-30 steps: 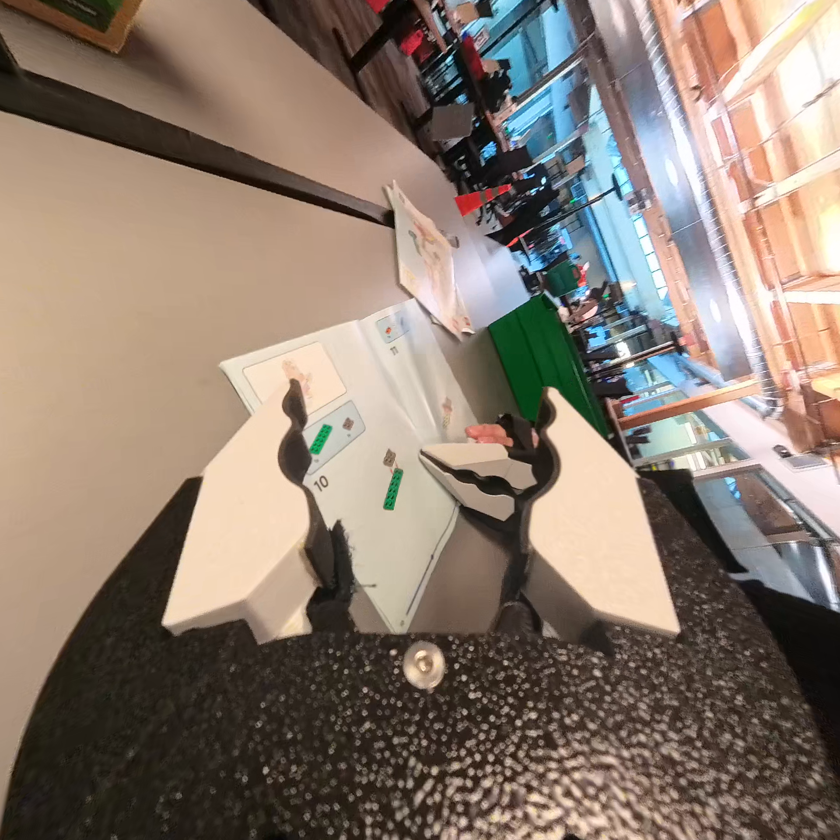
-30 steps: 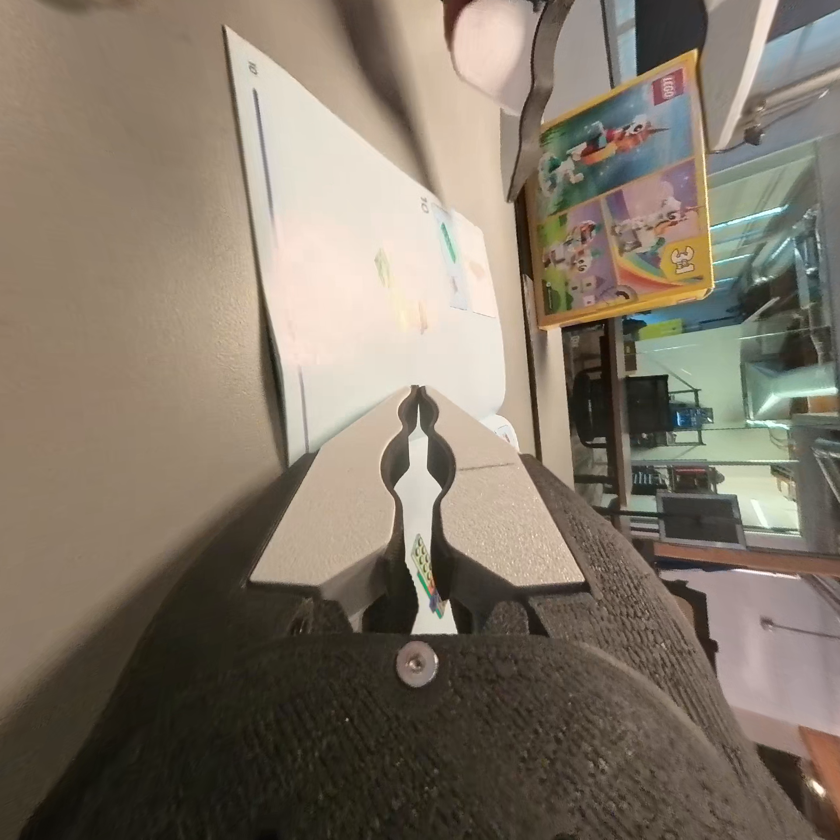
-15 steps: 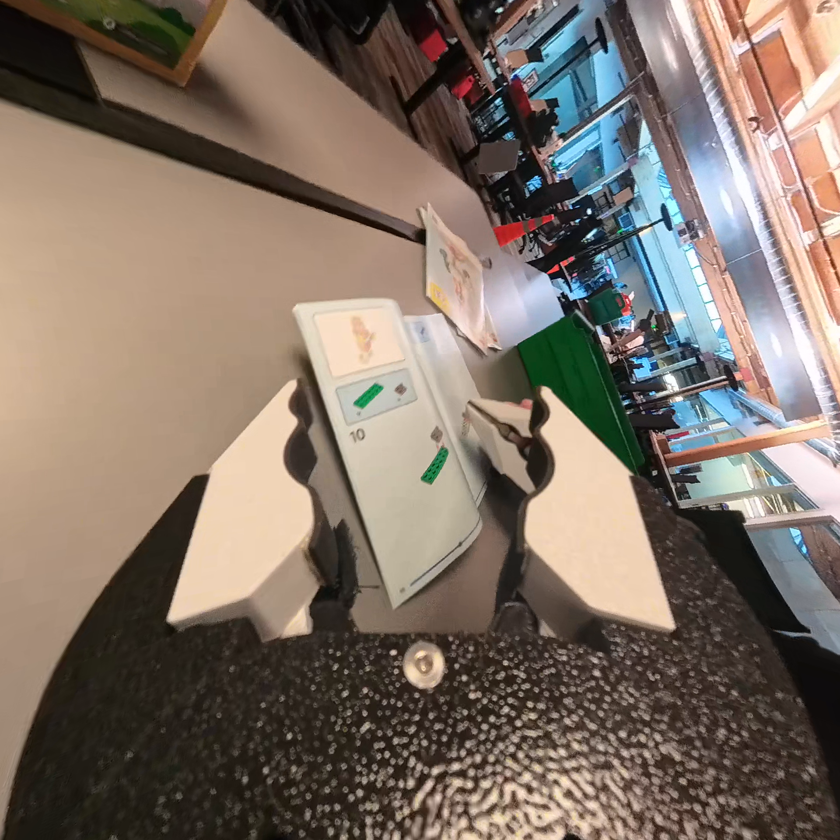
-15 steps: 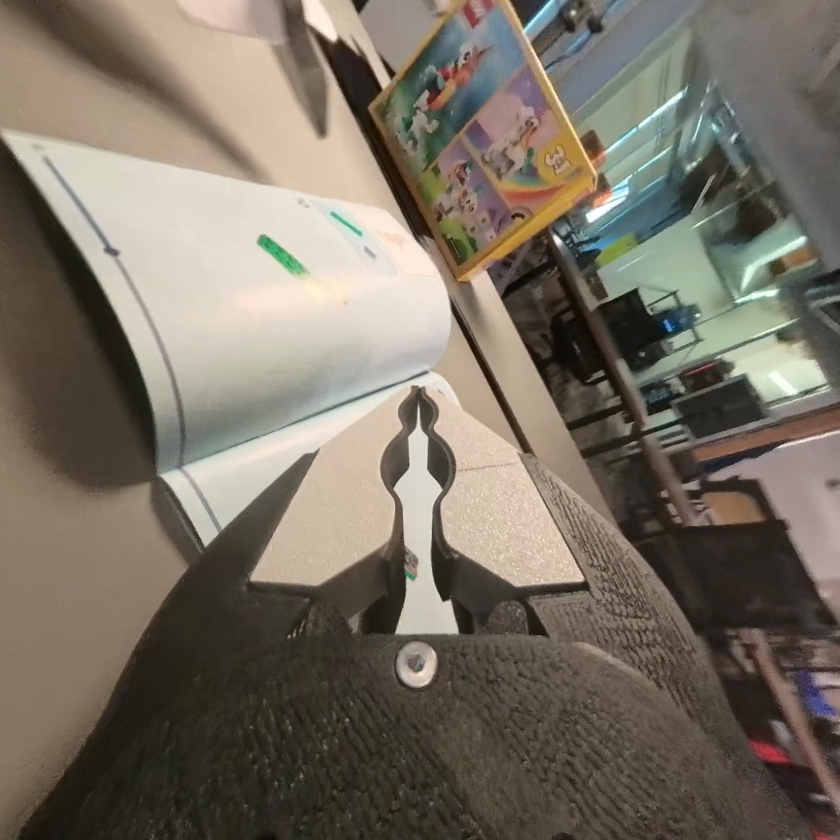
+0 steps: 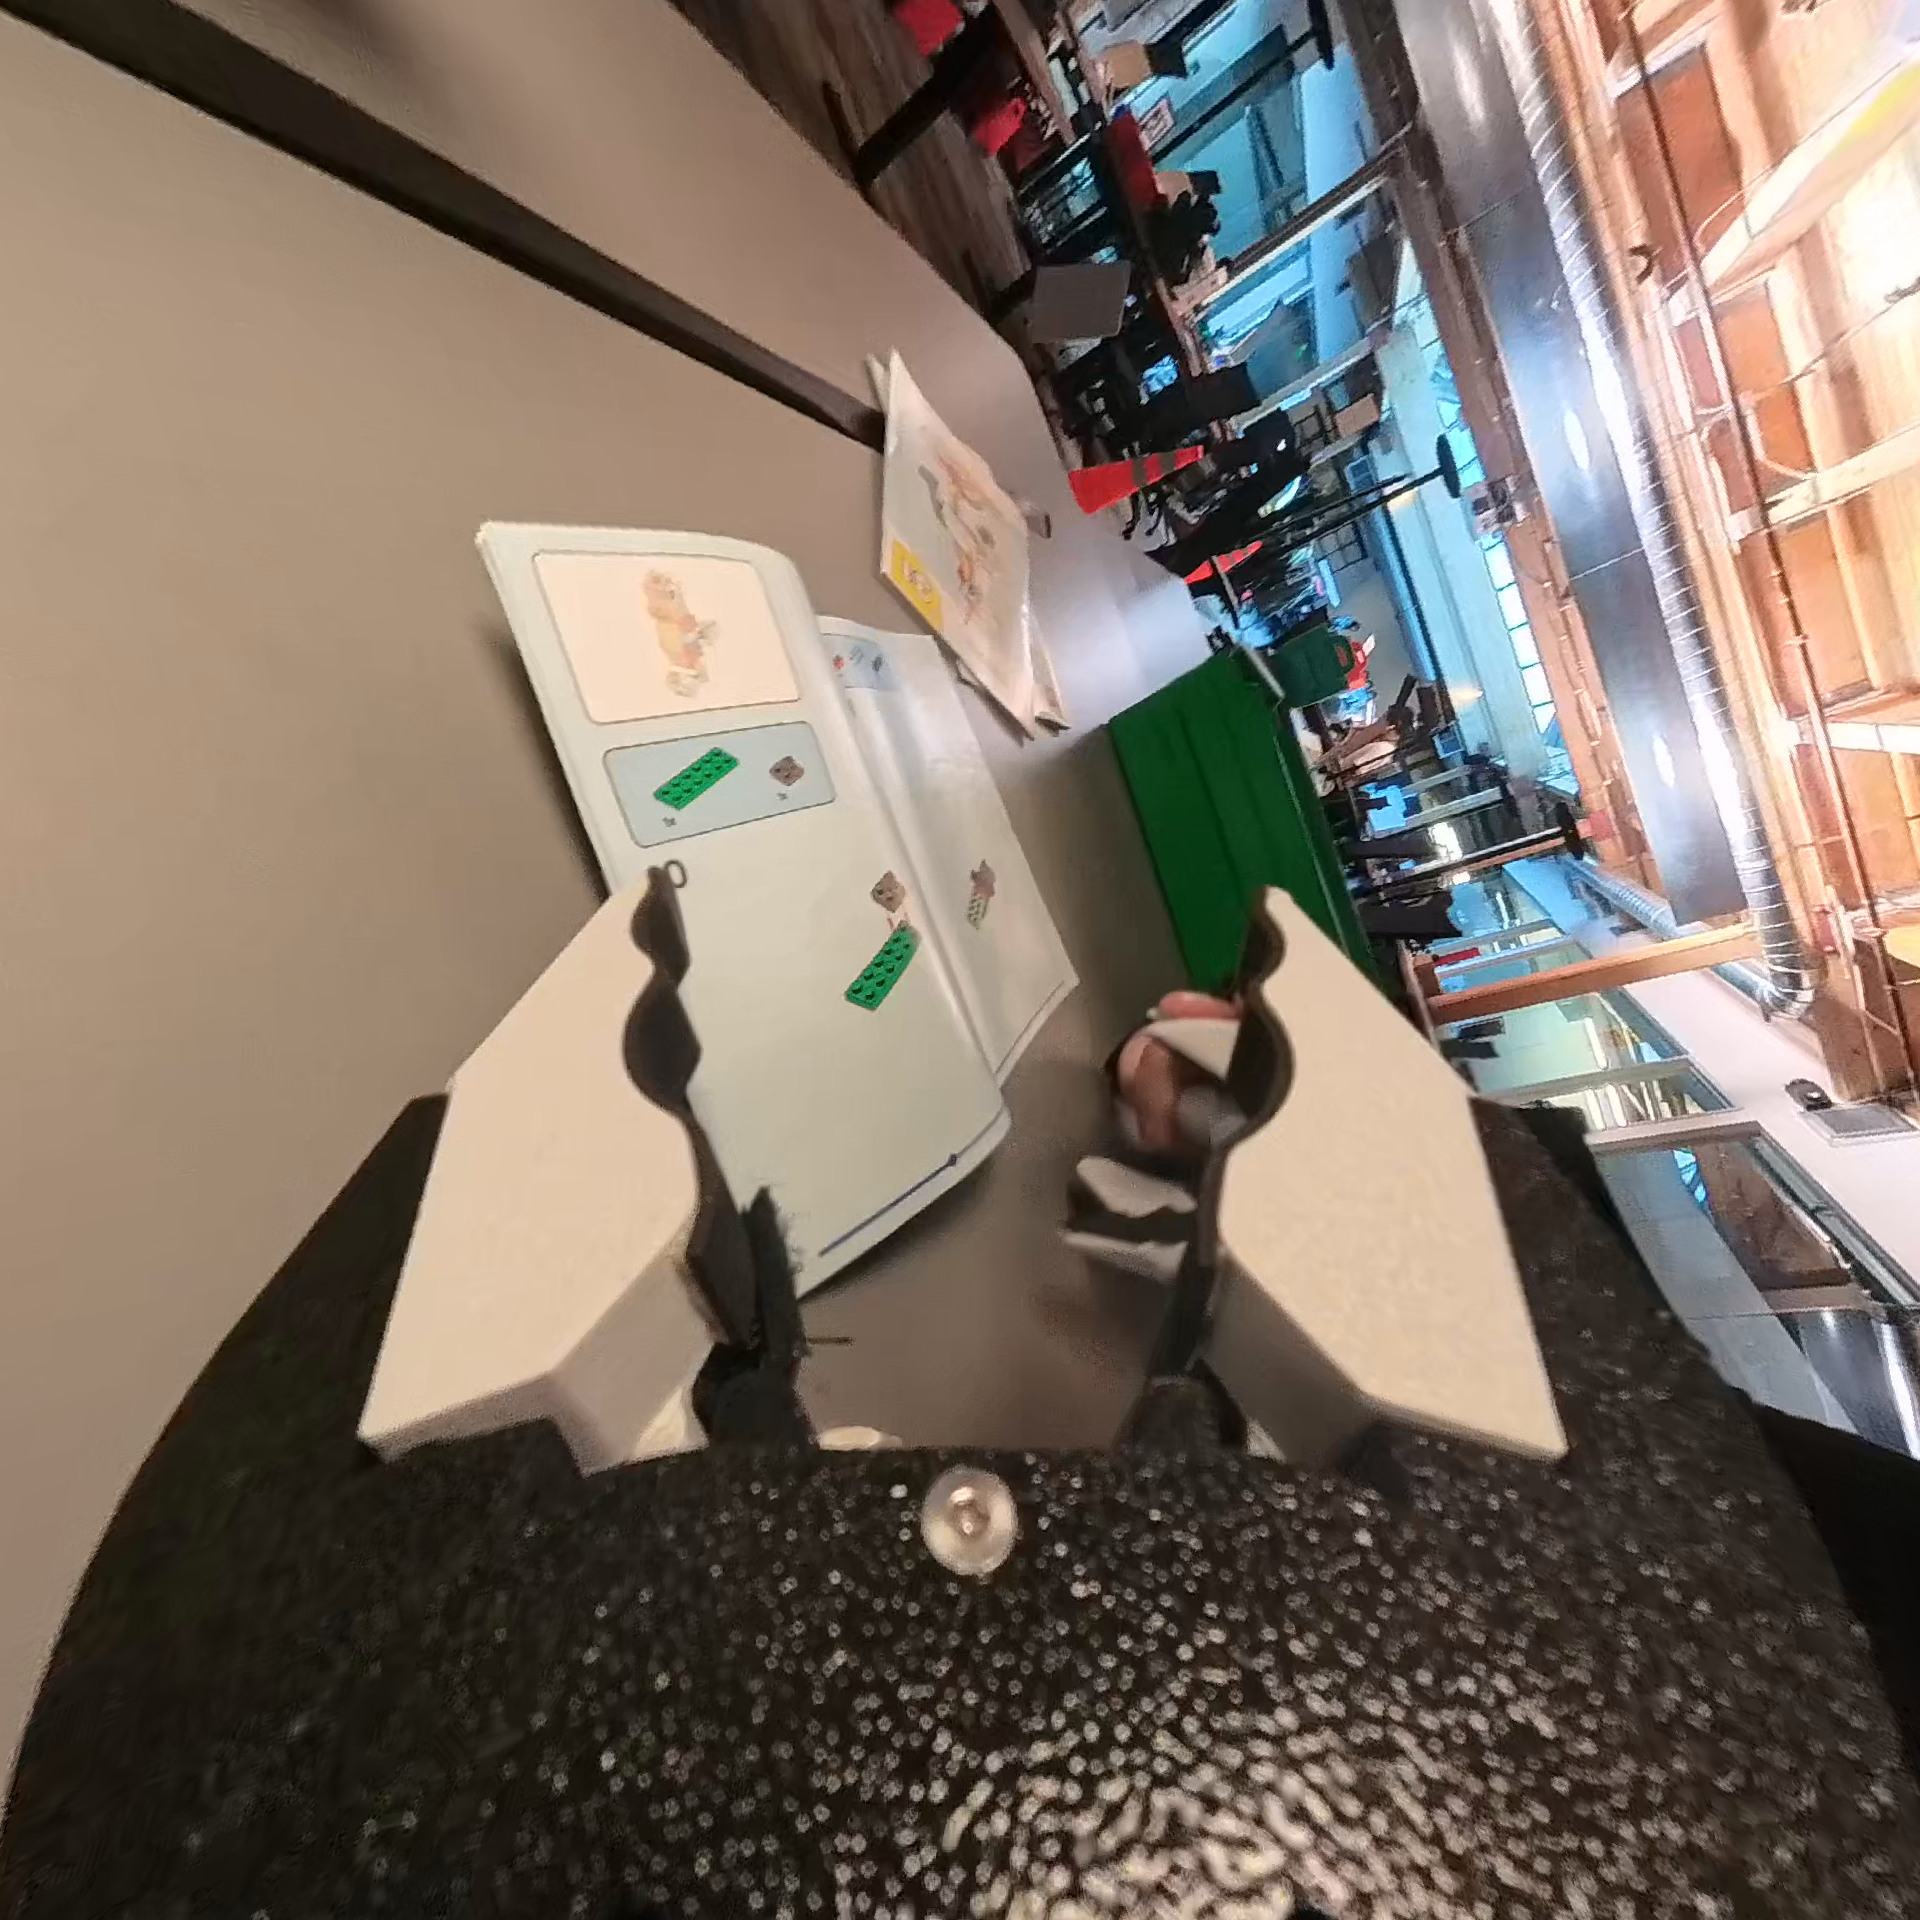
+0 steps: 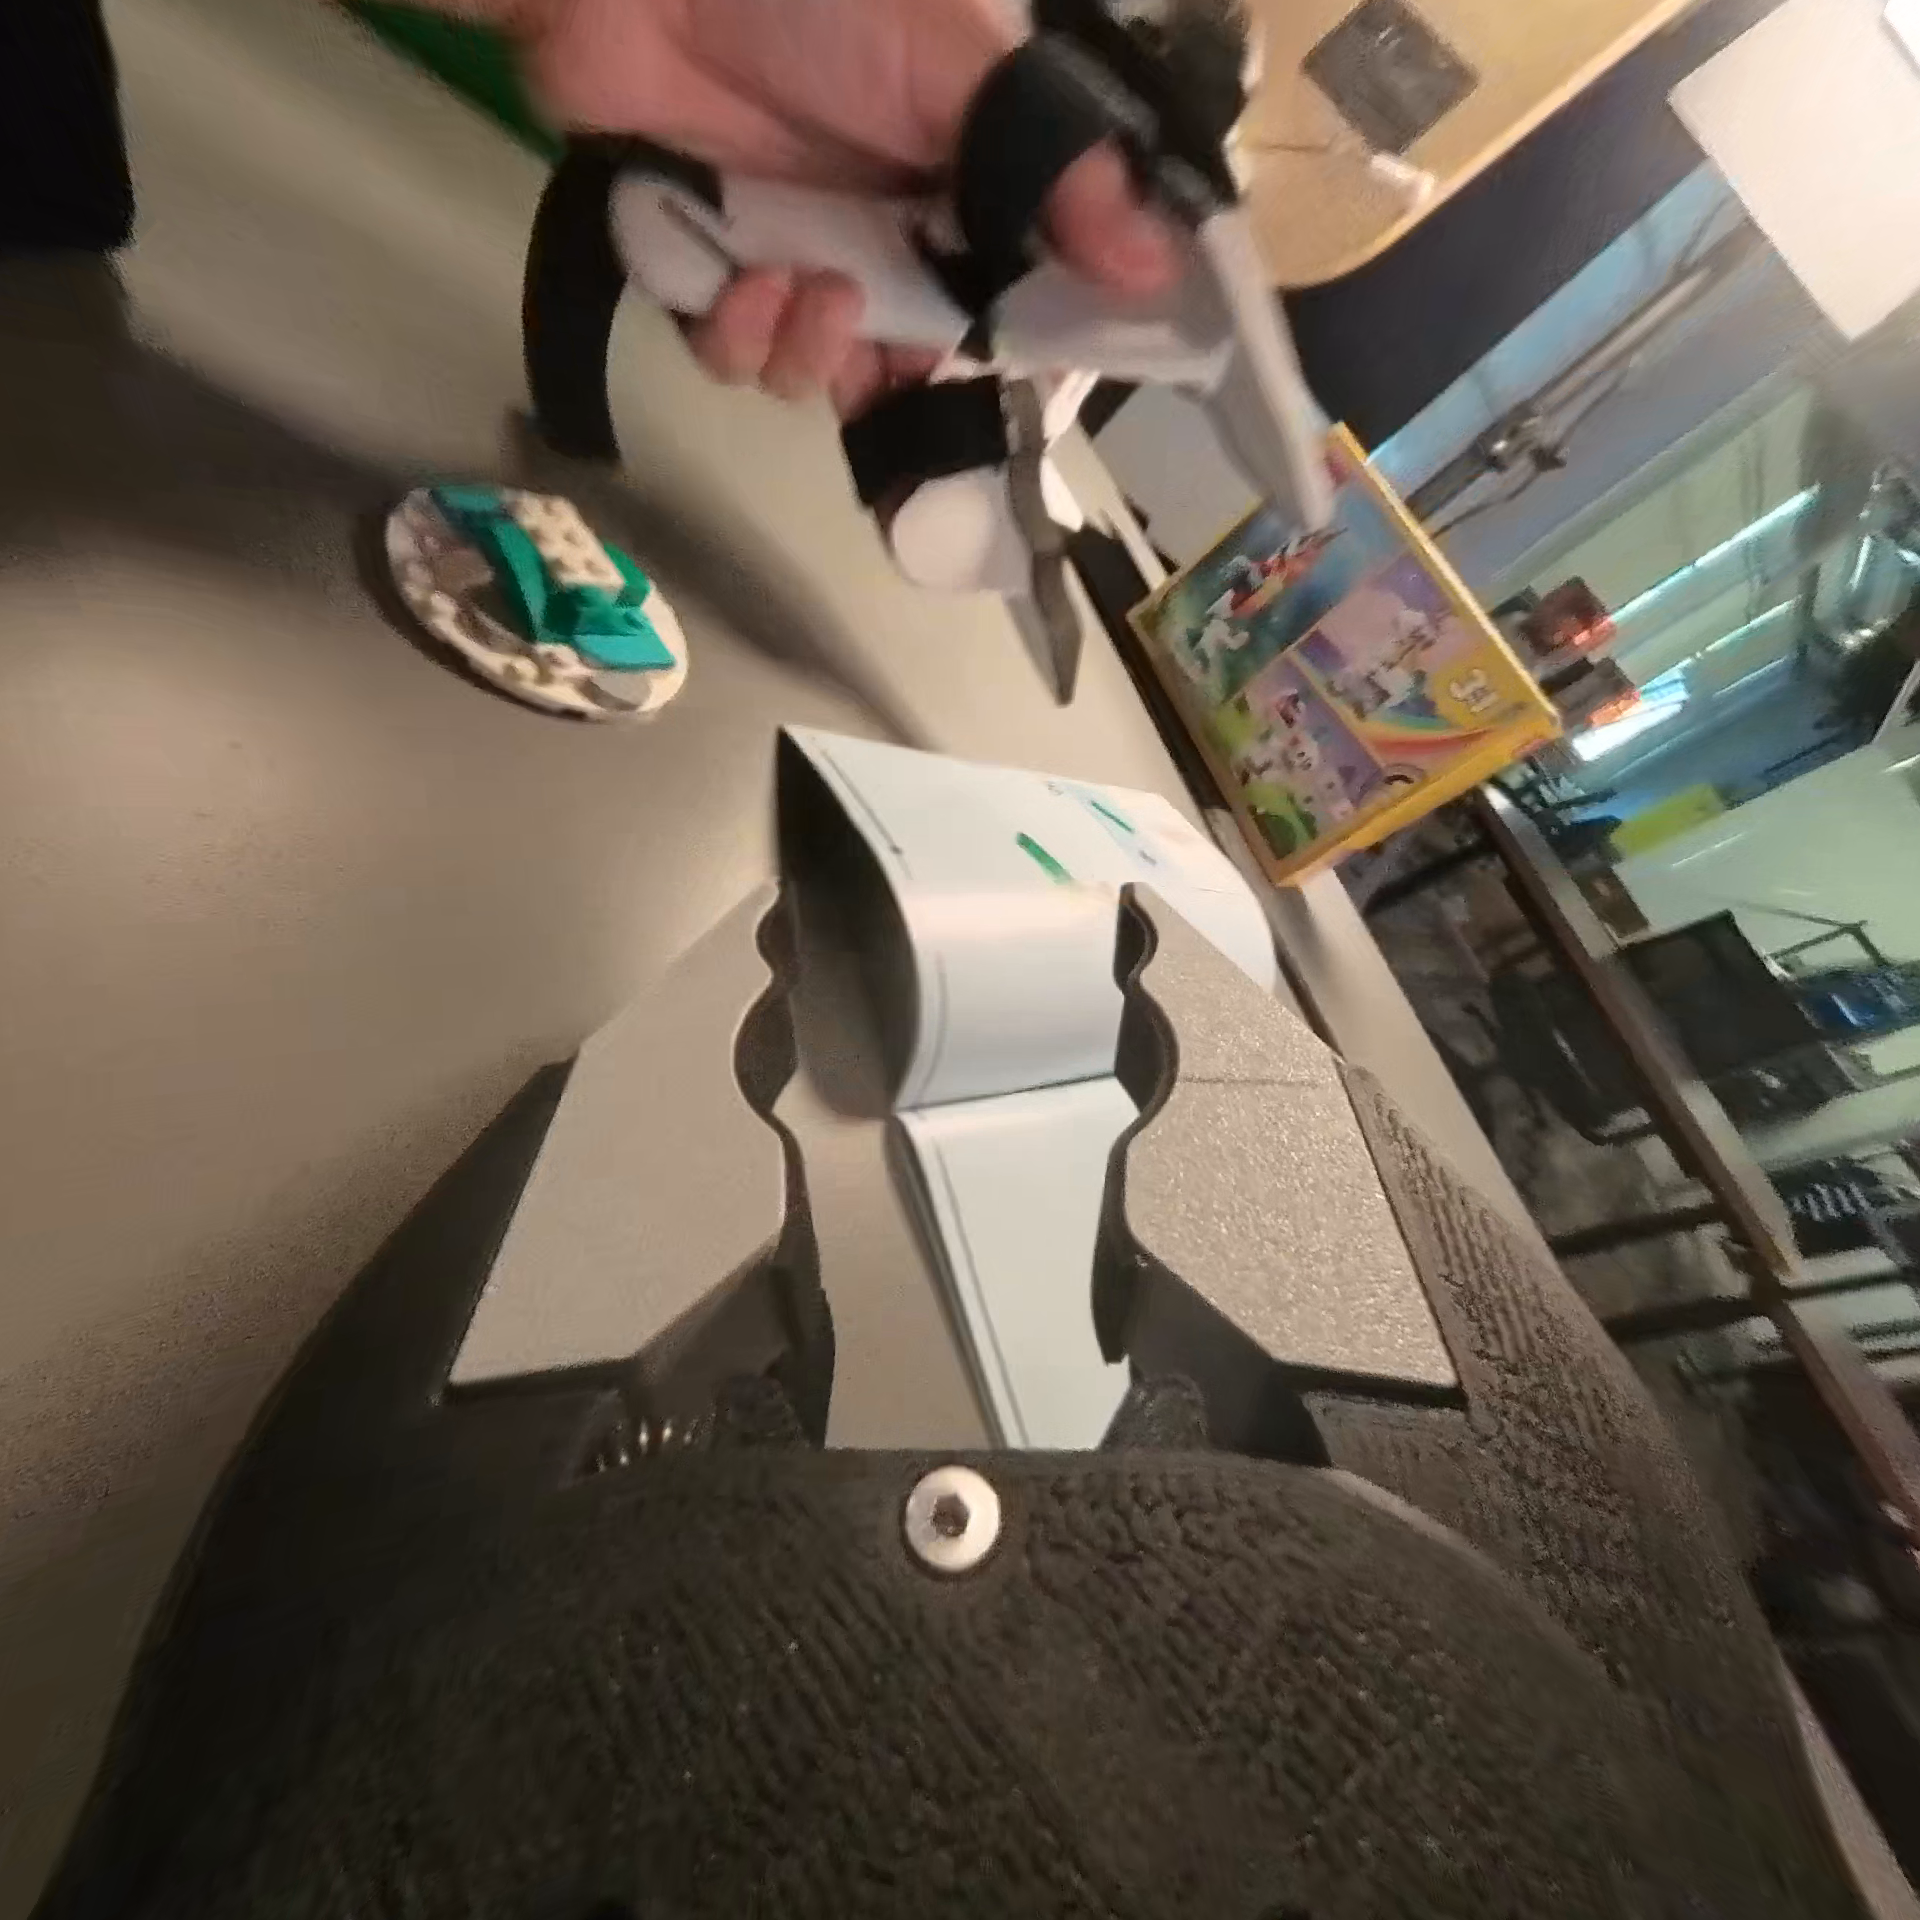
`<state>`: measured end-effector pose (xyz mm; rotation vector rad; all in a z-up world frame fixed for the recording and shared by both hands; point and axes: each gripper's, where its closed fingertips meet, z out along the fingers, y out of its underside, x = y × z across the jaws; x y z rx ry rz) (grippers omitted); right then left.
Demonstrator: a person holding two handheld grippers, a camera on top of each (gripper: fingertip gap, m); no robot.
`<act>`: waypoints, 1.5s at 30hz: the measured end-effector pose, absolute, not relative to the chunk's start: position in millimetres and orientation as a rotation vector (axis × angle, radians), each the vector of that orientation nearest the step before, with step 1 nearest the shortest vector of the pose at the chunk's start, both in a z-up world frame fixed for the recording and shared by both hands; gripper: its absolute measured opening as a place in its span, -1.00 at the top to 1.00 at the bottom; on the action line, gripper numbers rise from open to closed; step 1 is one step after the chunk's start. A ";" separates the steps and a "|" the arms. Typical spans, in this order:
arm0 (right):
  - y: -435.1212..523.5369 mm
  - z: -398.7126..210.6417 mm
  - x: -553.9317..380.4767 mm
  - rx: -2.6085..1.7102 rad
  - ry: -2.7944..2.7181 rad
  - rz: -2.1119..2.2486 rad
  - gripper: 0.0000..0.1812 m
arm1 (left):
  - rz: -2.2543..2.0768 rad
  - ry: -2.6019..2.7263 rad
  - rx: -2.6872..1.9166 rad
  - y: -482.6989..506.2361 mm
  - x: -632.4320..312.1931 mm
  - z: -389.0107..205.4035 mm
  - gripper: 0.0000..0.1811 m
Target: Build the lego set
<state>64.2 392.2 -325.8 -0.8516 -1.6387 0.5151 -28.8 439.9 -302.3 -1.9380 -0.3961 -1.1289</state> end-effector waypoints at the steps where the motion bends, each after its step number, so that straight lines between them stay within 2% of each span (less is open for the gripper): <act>1: 389.4 -333.5 60.4 -0.853 -1.671 0.457 0.37 | -1.131 -0.398 -1.926 438.5 -30.2 -299.2 -0.16; 2: 392.7 -340.8 56.5 -0.850 -1.690 0.359 0.34 | -1.128 -0.398 -1.924 437.1 -31.3 -298.2 -0.16; 6: 421.2 -350.2 48.0 -0.808 -1.686 0.002 0.55 | -1.105 -0.423 -1.922 434.2 -35.8 -301.9 -0.17; 9: 431.1 -345.6 49.7 -0.816 -1.637 -0.061 0.87 | -1.120 -0.441 -1.915 434.3 -34.5 -305.9 -0.18; 12: 430.2 -331.6 52.2 -0.828 -1.559 -0.013 1.00 | -1.094 -0.476 -1.940 438.6 -35.9 -315.4 -0.22; 17: 431.4 -321.7 53.6 -0.828 -1.499 -0.013 1.00 | -1.162 -0.560 -1.957 451.1 -30.4 -327.3 -0.23; 22: 439.4 -312.6 58.2 -0.871 -1.430 0.015 1.00 | -1.316 -0.592 -1.855 459.5 -22.1 -318.0 -0.10; 27: 435.7 -316.1 56.2 -0.838 -1.461 0.005 1.00 | -1.410 -0.536 -1.793 465.1 -12.8 -304.5 0.32; 31: 432.5 -321.9 55.0 -0.813 -1.503 0.003 1.00 | -1.336 -0.481 -1.834 466.9 -14.2 -304.5 0.77; 34: 424.5 -334.5 52.7 -0.814 -1.585 0.053 0.89 | -1.293 -0.456 -1.870 466.9 -16.4 -306.7 0.96; 39: 415.1 -345.4 54.3 -0.807 -1.662 0.117 0.73 | -1.175 -0.445 -1.951 466.2 -31.0 -321.5 1.00; 45: 398.0 -329.4 54.3 -0.752 -1.623 0.288 0.77 | -1.078 -0.533 -2.013 453.1 -68.8 -342.5 1.00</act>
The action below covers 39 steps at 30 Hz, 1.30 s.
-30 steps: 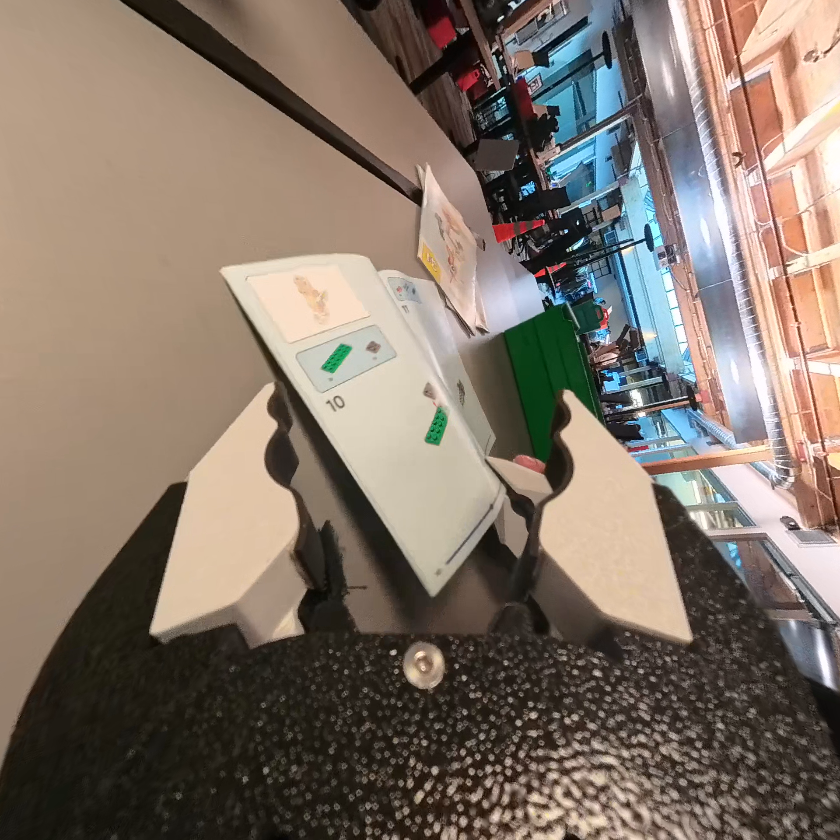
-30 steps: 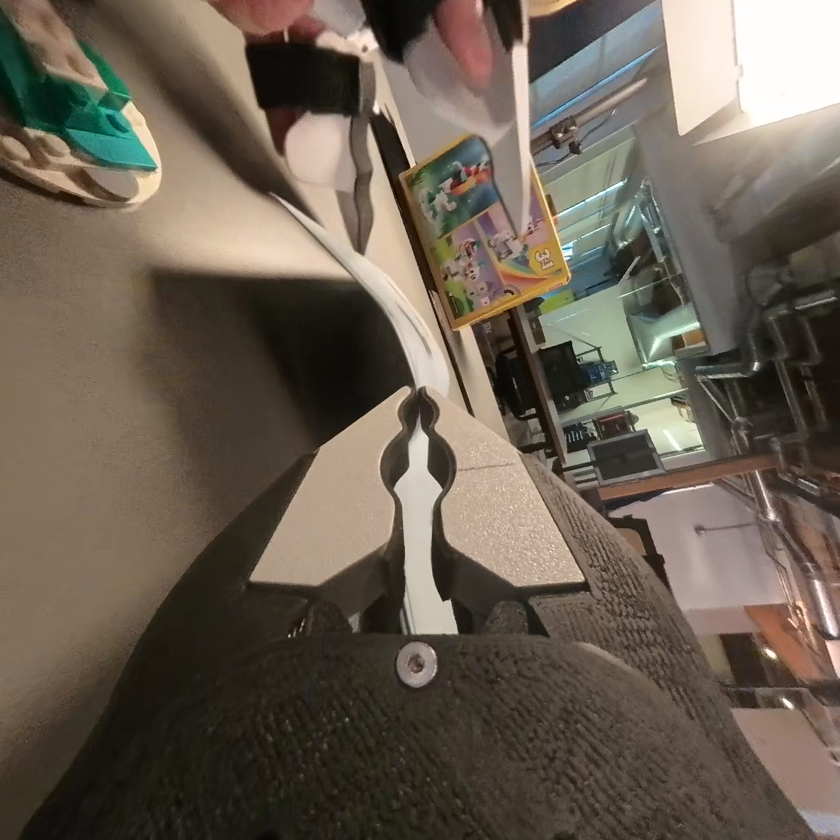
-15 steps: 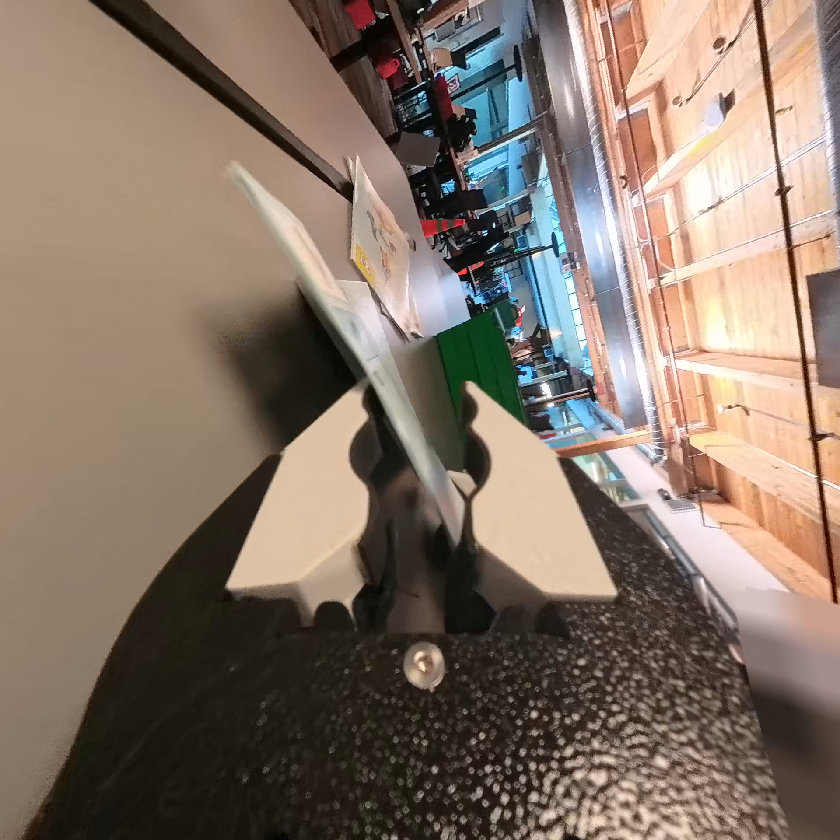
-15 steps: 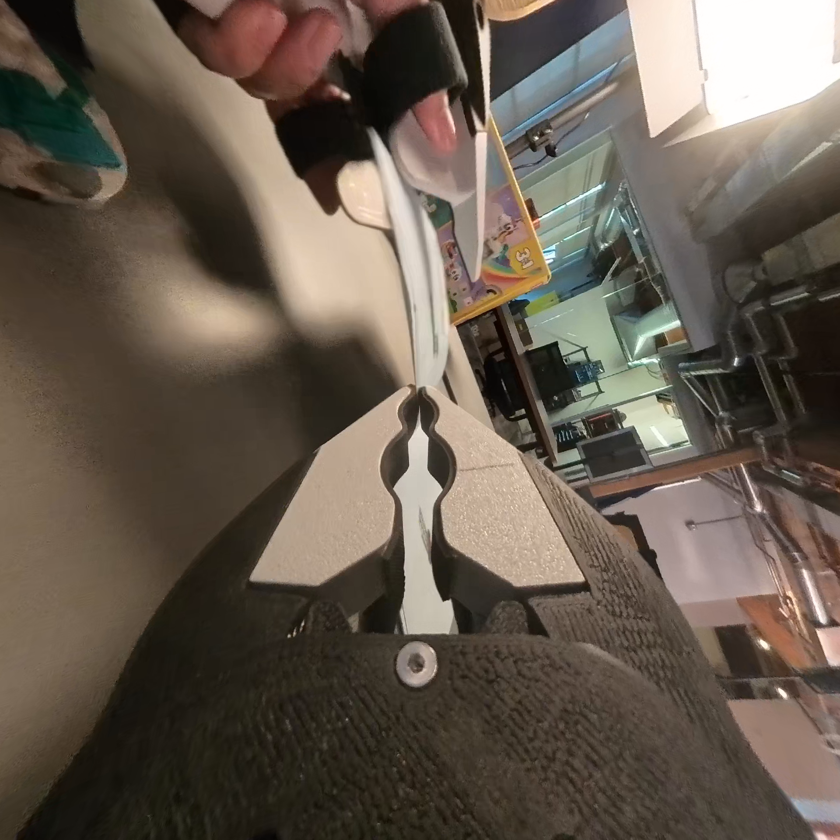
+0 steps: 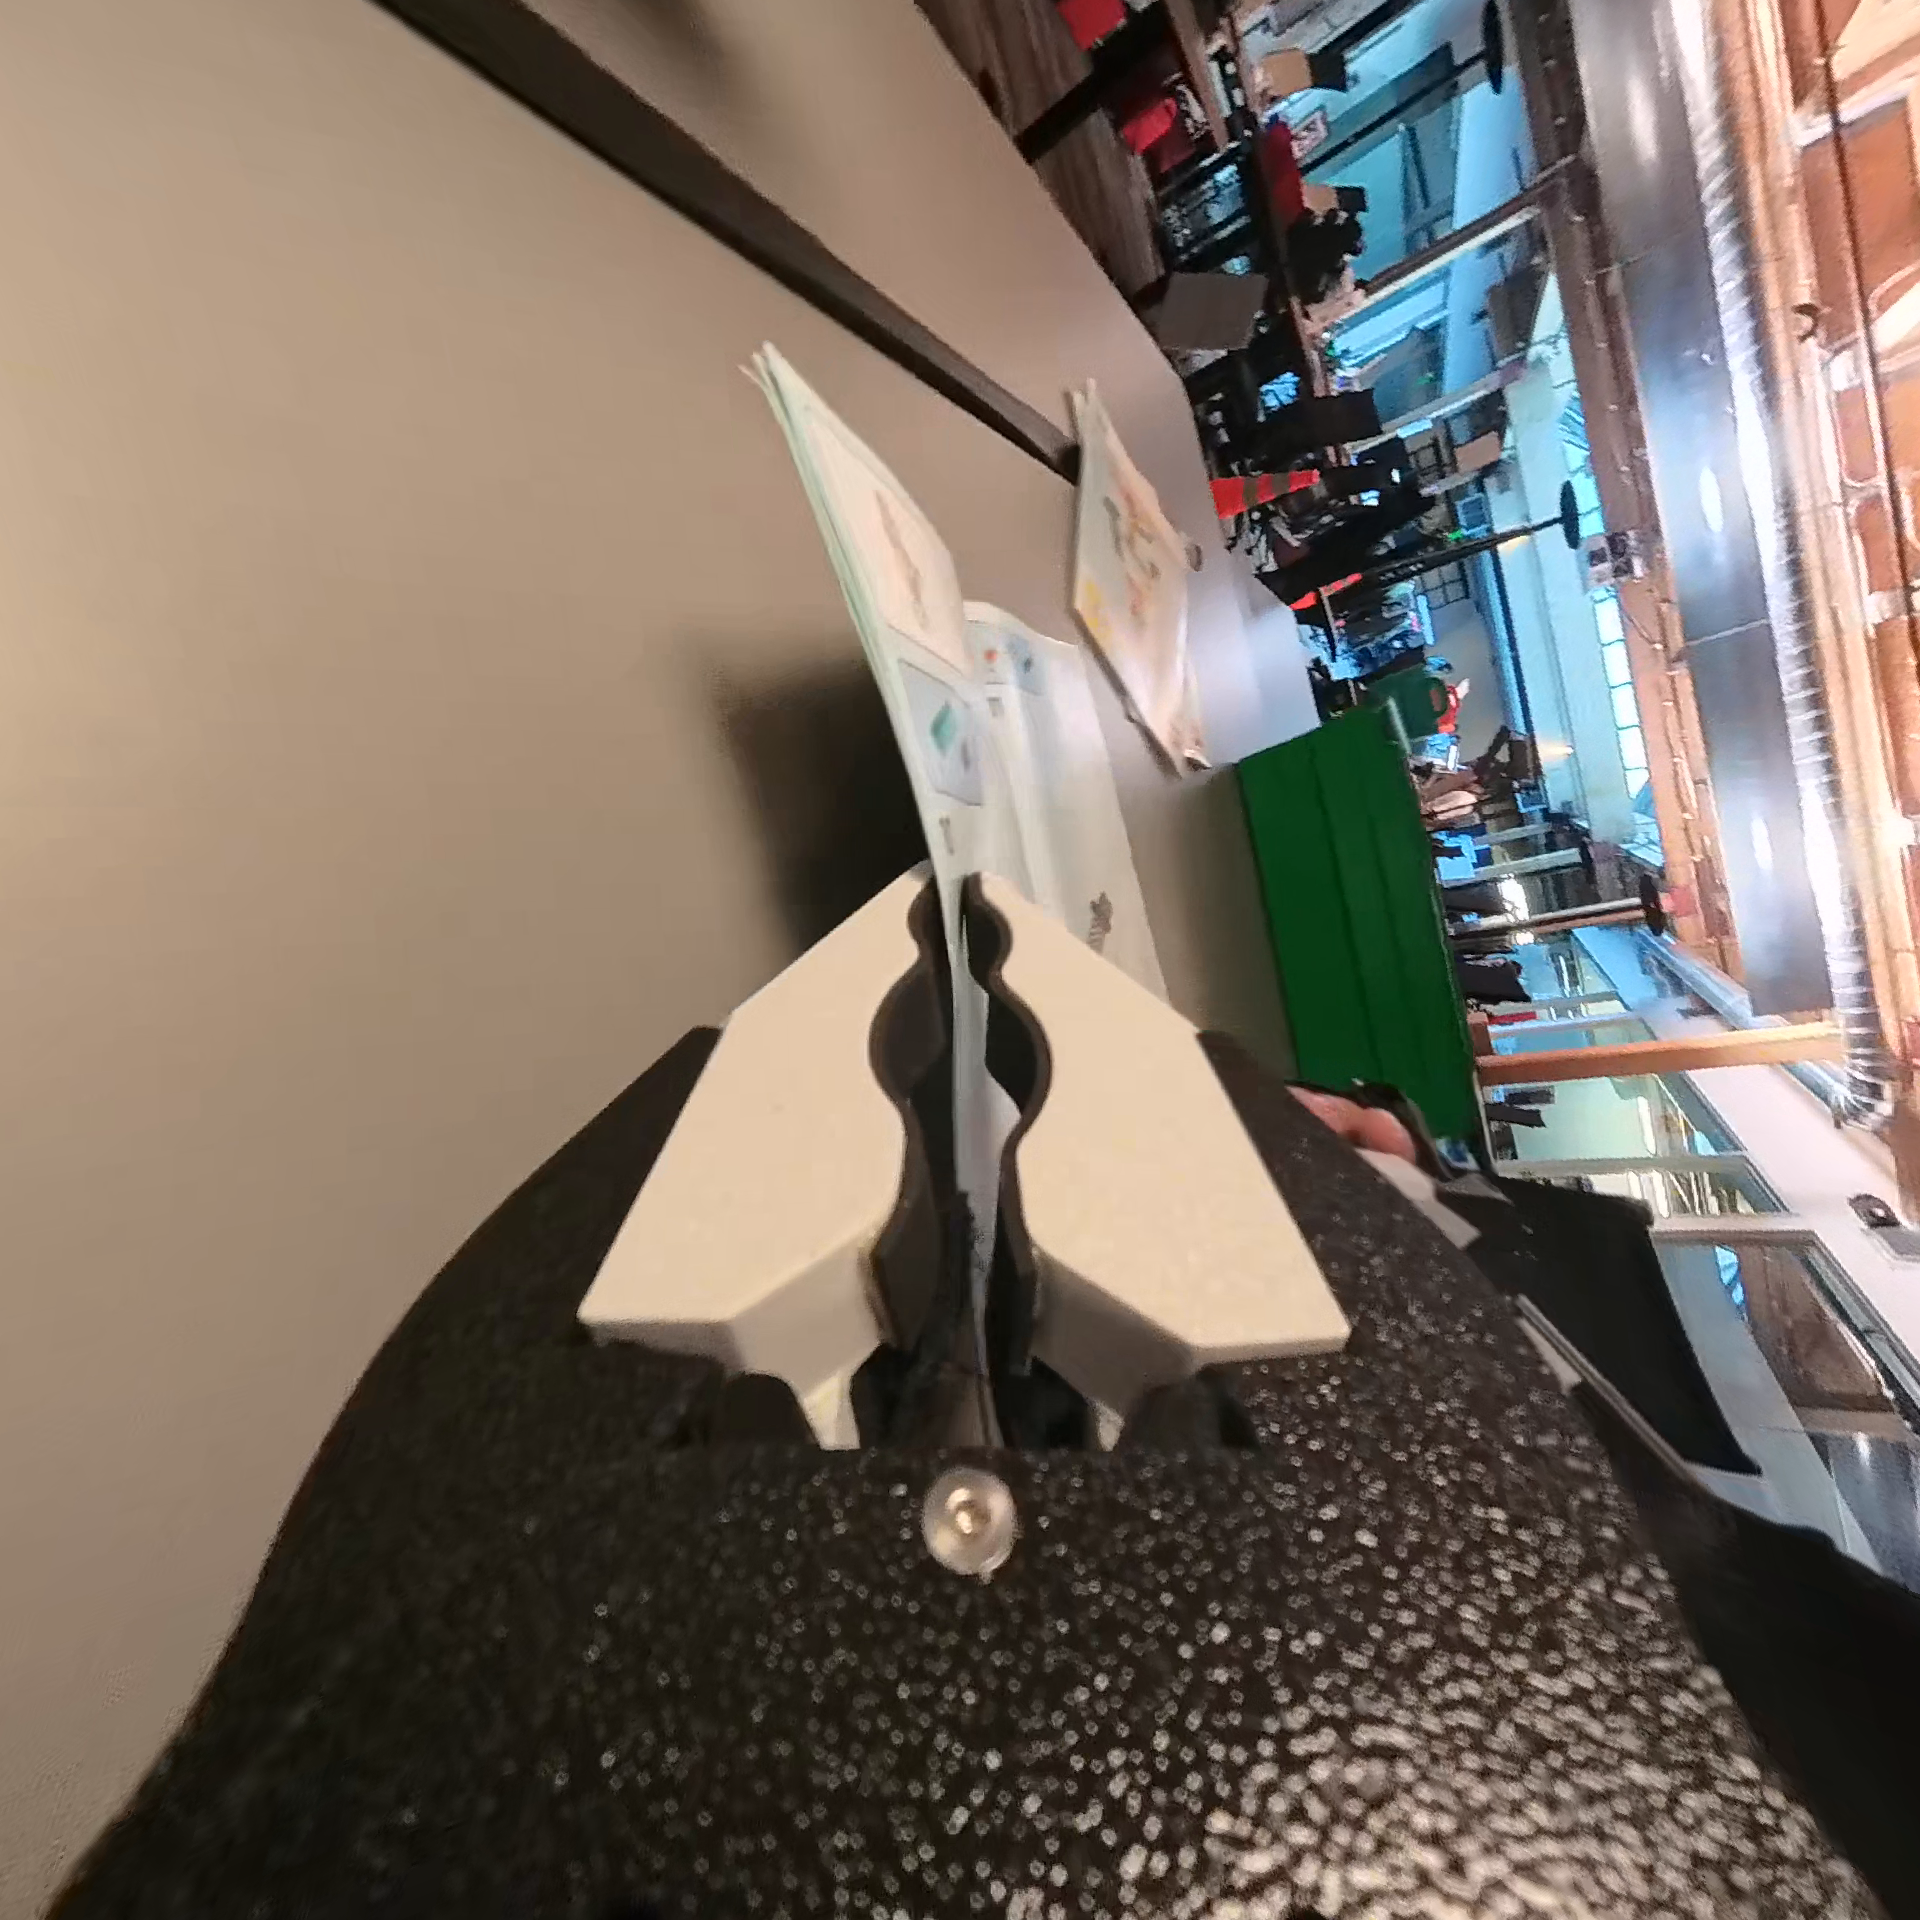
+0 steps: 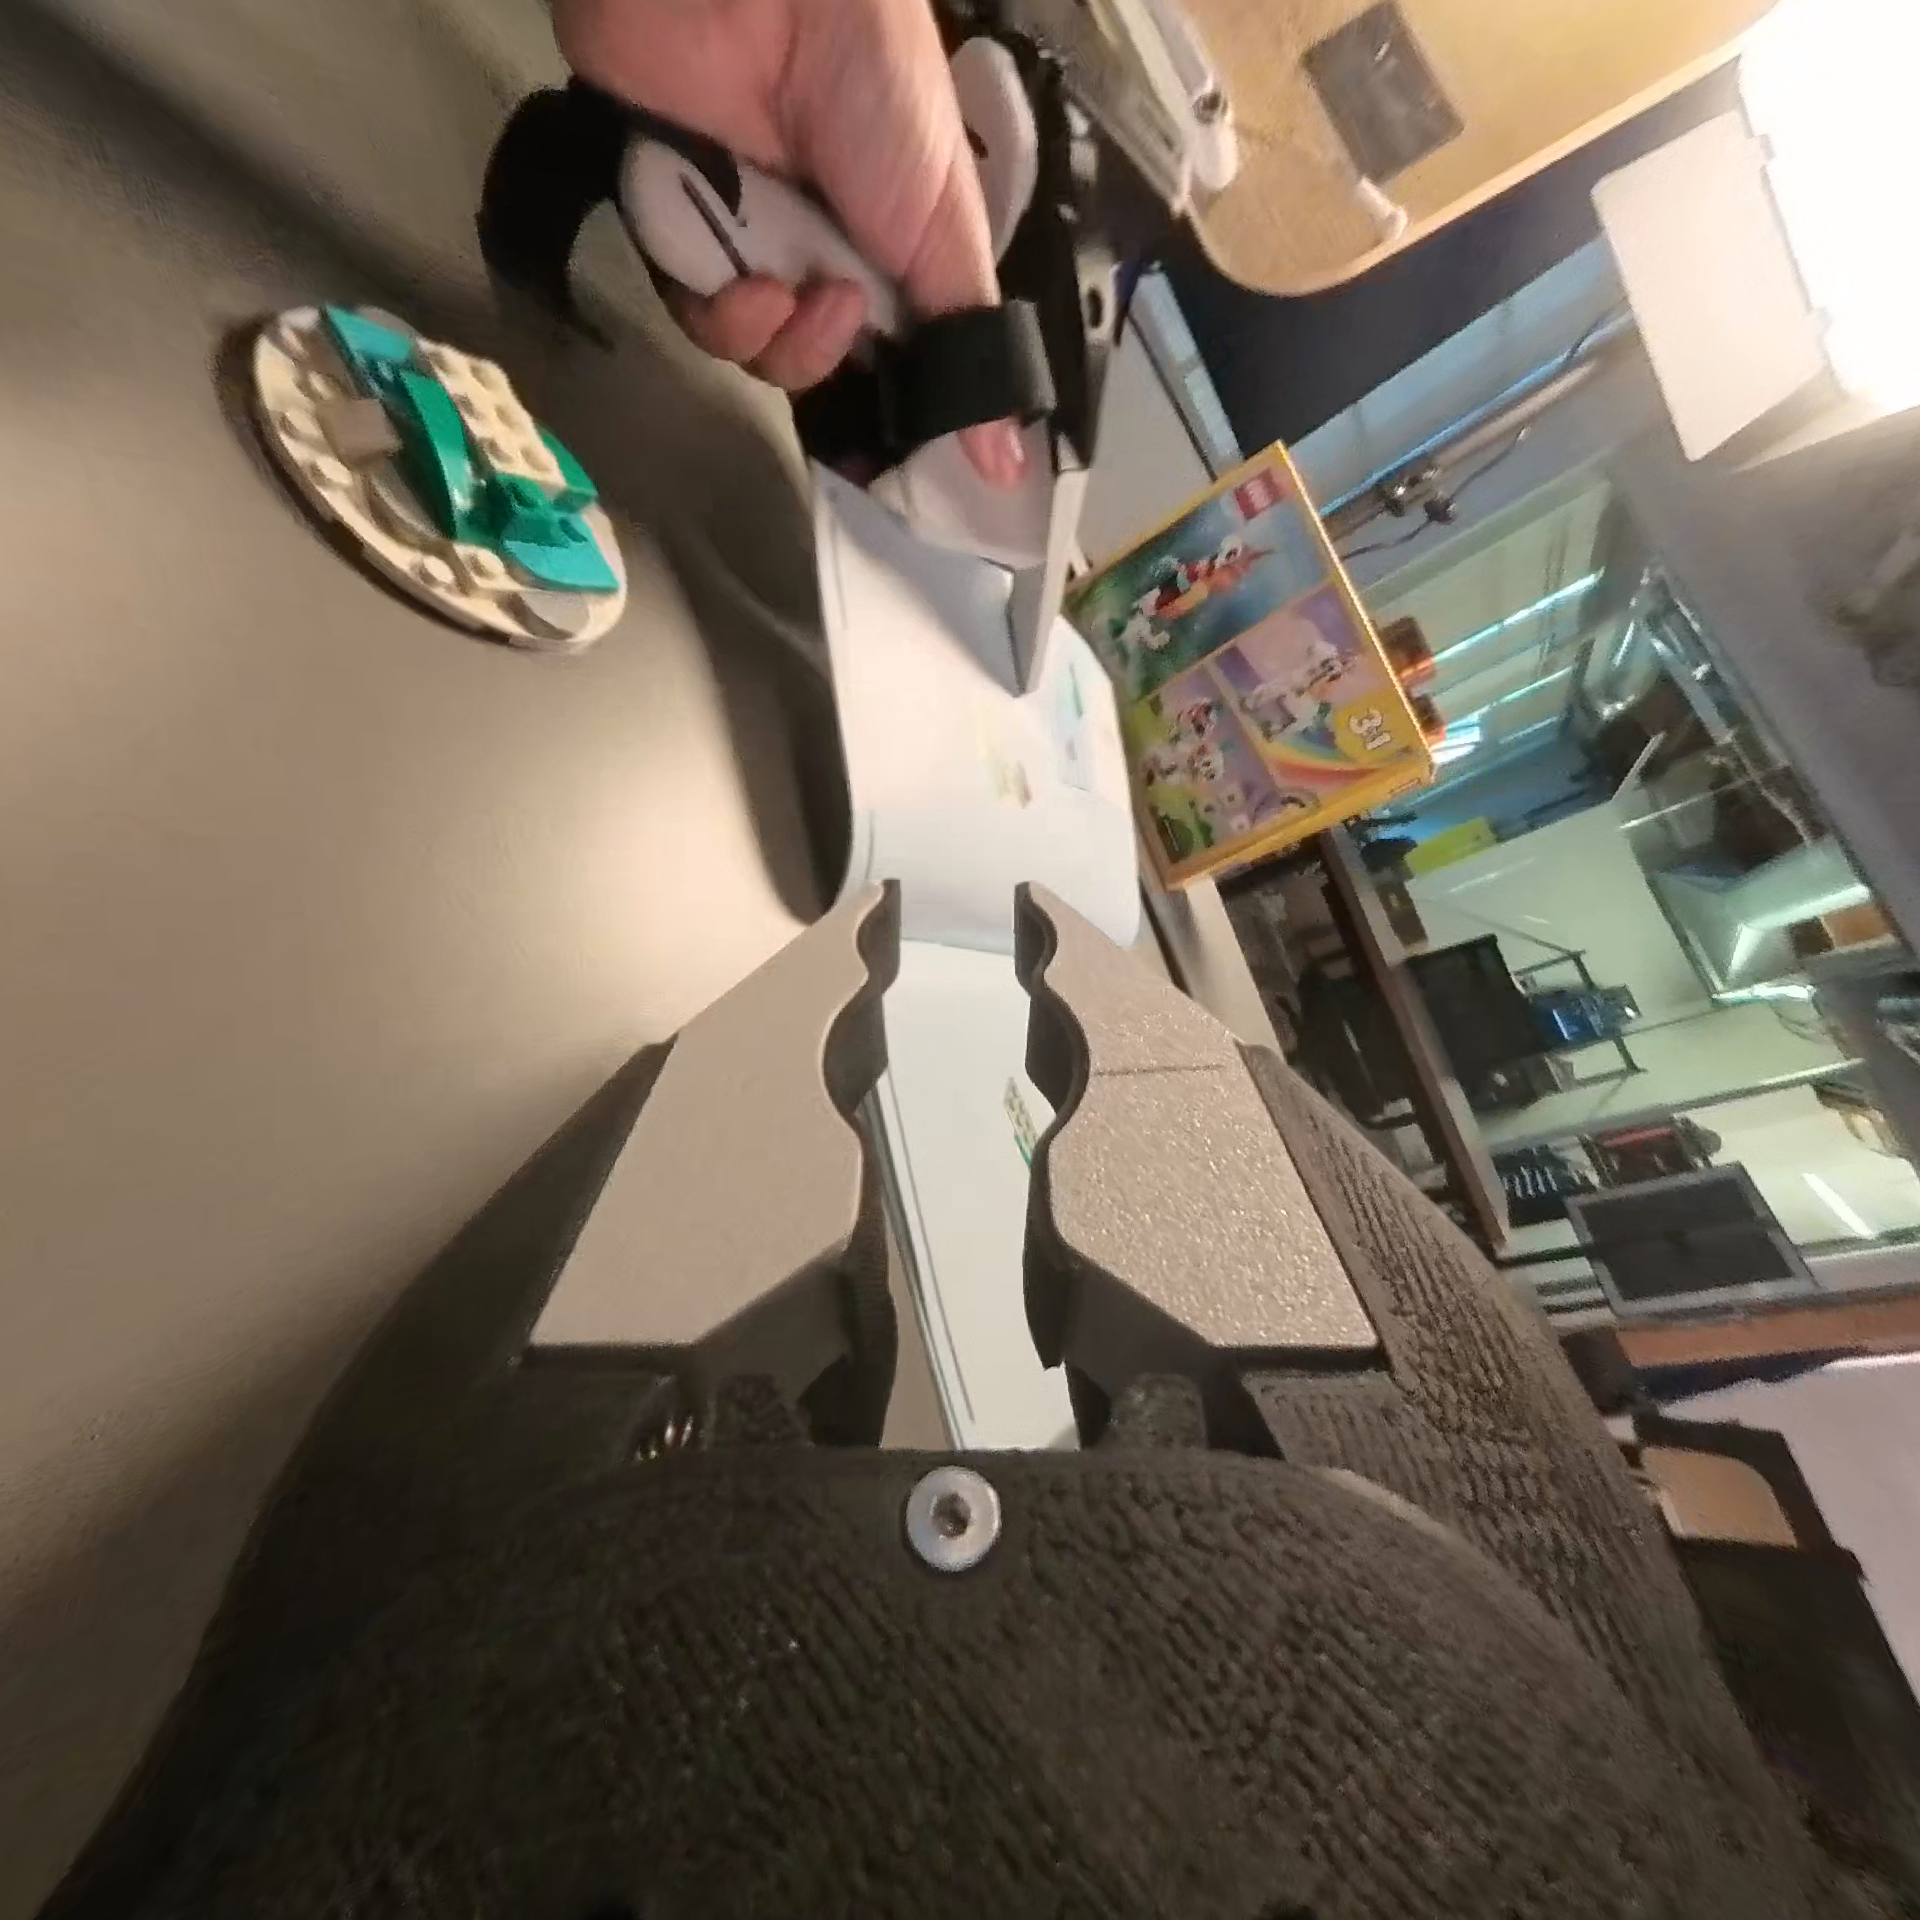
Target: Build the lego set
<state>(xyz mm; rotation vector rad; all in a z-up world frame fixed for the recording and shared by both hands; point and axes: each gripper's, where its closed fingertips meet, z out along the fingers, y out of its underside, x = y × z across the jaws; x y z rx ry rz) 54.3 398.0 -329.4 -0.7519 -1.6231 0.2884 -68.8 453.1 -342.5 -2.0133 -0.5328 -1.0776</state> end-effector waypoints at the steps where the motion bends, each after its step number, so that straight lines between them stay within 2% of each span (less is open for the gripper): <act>1: 398.4 -328.0 54.0 -0.745 -1.616 0.284 0.79 | -1.067 -0.559 -2.021 450.1 -75.5 -346.7 1.00; 4: 401.7 -330.5 51.9 -0.753 -1.621 0.271 0.79 | -1.023 -0.629 -2.027 442.3 -91.9 -357.0 0.88; 8: 406.5 -329.9 52.4 -0.780 -1.606 0.280 0.80 | -1.004 -0.653 -2.018 435.4 -98.3 -360.0 0.81; 13: 412.4 -330.4 54.6 -0.808 -1.594 0.270 0.81 | -0.988 -0.707 -1.975 428.9 -107.8 -353.3 0.42; 24: 425.3 -330.8 58.4 -0.845 -1.564 0.221 0.83 | -0.880 -0.577 -1.832 404.3 -103.8 -315.7 0.26; 30: 432.6 -324.2 60.6 -0.862 -1.507 0.201 0.84 | -0.705 -0.244 -1.701 363.6 -72.1 -281.4 0.30; 33: 433.6 -314.9 60.8 -0.872 -1.449 0.205 0.86 | -0.668 0.017 -1.649 340.0 -45.6 -273.3 0.47; 39: 432.4 -306.4 58.2 -0.903 -1.375 0.177 0.89 | -0.479 0.182 -1.588 316.7 -43.7 -272.0 0.53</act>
